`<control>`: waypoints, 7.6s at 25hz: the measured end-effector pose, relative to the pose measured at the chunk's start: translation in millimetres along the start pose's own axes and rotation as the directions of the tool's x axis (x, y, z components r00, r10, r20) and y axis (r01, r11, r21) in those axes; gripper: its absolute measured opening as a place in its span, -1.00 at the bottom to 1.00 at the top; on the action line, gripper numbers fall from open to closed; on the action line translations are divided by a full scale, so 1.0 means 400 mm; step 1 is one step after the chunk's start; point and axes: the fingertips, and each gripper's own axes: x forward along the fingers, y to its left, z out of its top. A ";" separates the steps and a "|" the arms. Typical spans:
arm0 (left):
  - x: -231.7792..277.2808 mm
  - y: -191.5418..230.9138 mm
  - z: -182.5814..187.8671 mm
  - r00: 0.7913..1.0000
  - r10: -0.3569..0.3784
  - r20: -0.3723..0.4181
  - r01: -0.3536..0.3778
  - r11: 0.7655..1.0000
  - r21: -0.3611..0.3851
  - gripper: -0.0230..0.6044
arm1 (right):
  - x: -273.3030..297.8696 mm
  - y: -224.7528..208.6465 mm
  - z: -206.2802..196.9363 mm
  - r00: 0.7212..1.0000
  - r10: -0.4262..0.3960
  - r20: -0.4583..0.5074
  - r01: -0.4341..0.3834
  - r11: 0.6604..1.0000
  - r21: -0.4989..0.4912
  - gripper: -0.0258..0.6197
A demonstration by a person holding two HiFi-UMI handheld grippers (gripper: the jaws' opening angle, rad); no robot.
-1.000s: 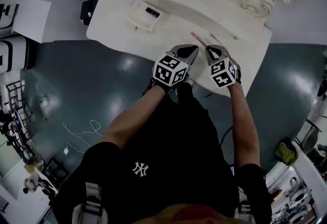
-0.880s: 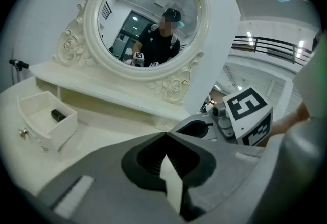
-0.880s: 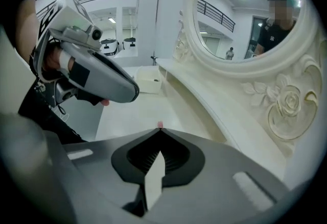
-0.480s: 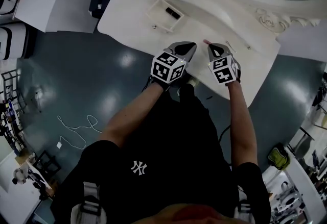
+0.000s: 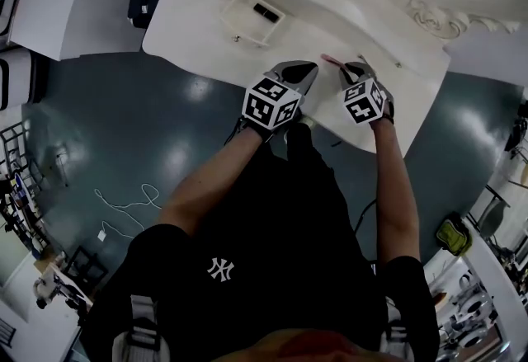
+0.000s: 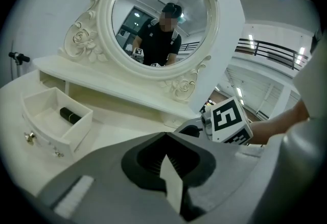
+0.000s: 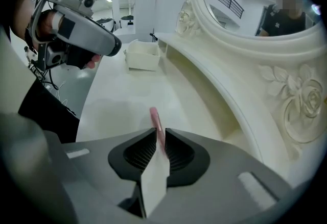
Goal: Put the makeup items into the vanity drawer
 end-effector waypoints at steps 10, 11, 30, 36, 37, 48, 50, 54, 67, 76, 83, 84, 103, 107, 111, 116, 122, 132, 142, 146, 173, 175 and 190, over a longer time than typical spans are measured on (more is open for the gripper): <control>0.059 -0.013 -0.018 0.999 0.002 -0.032 -0.003 1.000 -0.009 -0.93 | 0.055 -0.014 -0.060 0.995 0.074 -0.063 -0.080 0.992 -0.093 -0.58; 0.061 -0.012 -0.019 0.999 0.005 -0.033 -0.005 1.000 -0.010 -0.93 | 0.059 -0.013 -0.063 0.994 0.080 -0.067 -0.087 0.992 -0.096 -0.58; 0.016 -0.003 -0.002 1.000 0.019 -0.003 -0.019 1.000 0.003 -0.93 | -0.010 0.010 0.034 0.997 0.067 0.043 -0.067 0.998 0.006 -0.73; -0.029 0.021 0.044 0.999 0.032 0.041 -0.032 0.999 0.019 -0.93 | -0.043 0.038 0.167 0.990 0.056 0.132 -0.059 0.998 0.018 -0.73; -0.041 0.030 0.052 0.998 0.036 0.049 -0.037 0.999 0.021 -0.93 | -0.044 0.044 0.192 0.988 0.057 0.143 -0.060 0.998 0.018 -0.73; -0.177 0.188 0.114 0.990 0.096 0.106 -0.097 0.995 -0.002 -0.93 | 0.020 0.102 0.457 0.976 0.087 0.202 -0.097 0.994 0.040 -0.73; -0.196 0.220 0.119 0.989 0.103 0.109 -0.103 0.995 -0.007 -0.93 | 0.047 0.115 0.488 0.977 0.094 0.189 -0.104 0.994 0.043 -0.72; -0.231 0.278 0.127 0.987 0.112 0.113 -0.110 0.994 -0.016 -0.93 | 0.098 0.140 0.537 0.981 0.108 0.163 -0.117 0.992 0.047 -0.72; -0.298 0.383 0.136 0.989 0.105 0.108 -0.103 0.994 -0.028 -0.93 | 0.190 0.195 0.594 0.987 0.141 0.080 -0.146 0.988 0.056 -0.63; -0.274 0.350 0.136 0.993 0.065 0.097 -0.064 0.998 -0.011 -0.93 | 0.139 0.178 0.577 0.988 0.105 0.116 -0.117 0.988 0.097 -0.68; -0.215 0.260 0.131 0.997 0.015 0.077 -0.017 1.000 0.022 -0.93 | 0.059 0.135 0.513 0.986 0.043 0.163 -0.066 0.988 0.141 -0.85; -0.207 0.245 0.130 0.997 0.008 0.073 -0.010 1.000 0.028 -0.93 | 0.048 0.130 0.502 0.985 0.038 0.168 -0.063 0.987 0.147 -0.85; -0.027 -0.032 0.066 0.992 -0.121 -0.018 0.123 0.985 0.118 -0.93 | -0.130 0.064 0.204 0.981 -0.050 0.189 -0.004 0.962 0.273 -0.85; 0.031 -0.096 0.043 0.987 -0.149 -0.065 0.157 0.974 0.163 -0.93 | -0.164 0.051 0.113 0.982 -0.069 0.173 0.009 0.947 0.322 -0.85; 0.098 -0.147 0.028 0.981 -0.163 -0.102 0.180 0.962 0.203 -0.93 | -0.192 0.027 0.030 0.982 -0.083 0.170 0.017 0.934 0.357 -0.85; 0.187 -0.180 0.015 0.977 -0.149 -0.152 0.187 0.940 0.286 -0.93 | -0.210 -0.020 -0.046 0.976 -0.101 0.192 0.016 0.917 0.398 -0.85; 0.294 -0.163 0.014 0.973 -0.090 -0.213 0.172 0.896 0.410 -0.93 | -0.202 -0.076 -0.098 0.968 -0.101 0.231 -0.013 0.895 0.445 -0.85; 0.417 -0.116 -0.064 0.914 0.044 -0.404 0.267 0.682 0.680 -0.71 | -0.164 -0.122 -0.147 0.959 -0.066 0.277 -0.081 0.869 0.489 -0.85; 0.479 -0.084 -0.118 0.835 0.077 -0.544 0.433 0.517 0.738 -0.61 | -0.136 -0.159 -0.169 0.961 -0.056 0.271 -0.095 0.852 0.514 -0.85; 0.490 -0.087 -0.135 0.808 0.077 -0.584 0.484 0.480 0.732 -0.61 | -0.138 -0.166 -0.172 0.962 -0.057 0.266 -0.093 0.850 0.519 -0.85; 0.374 -0.117 -0.101 0.813 -0.004 -0.582 0.506 0.499 0.704 -0.77 | -0.184 -0.131 -0.088 0.954 -0.094 0.283 -0.065 0.861 0.504 -0.85; 0.341 -0.119 -0.088 0.818 -0.002 -0.575 0.504 0.485 0.715 -0.77 | -0.194 -0.119 -0.060 0.951 -0.095 0.293 -0.065 0.869 0.490 -0.85; 0.047 0.058 0.018 0.866 0.097 -0.491 0.394 0.472 0.789 -0.77 | -0.182 -0.006 0.235 0.921 -0.052 0.386 -0.100 0.926 0.363 -0.85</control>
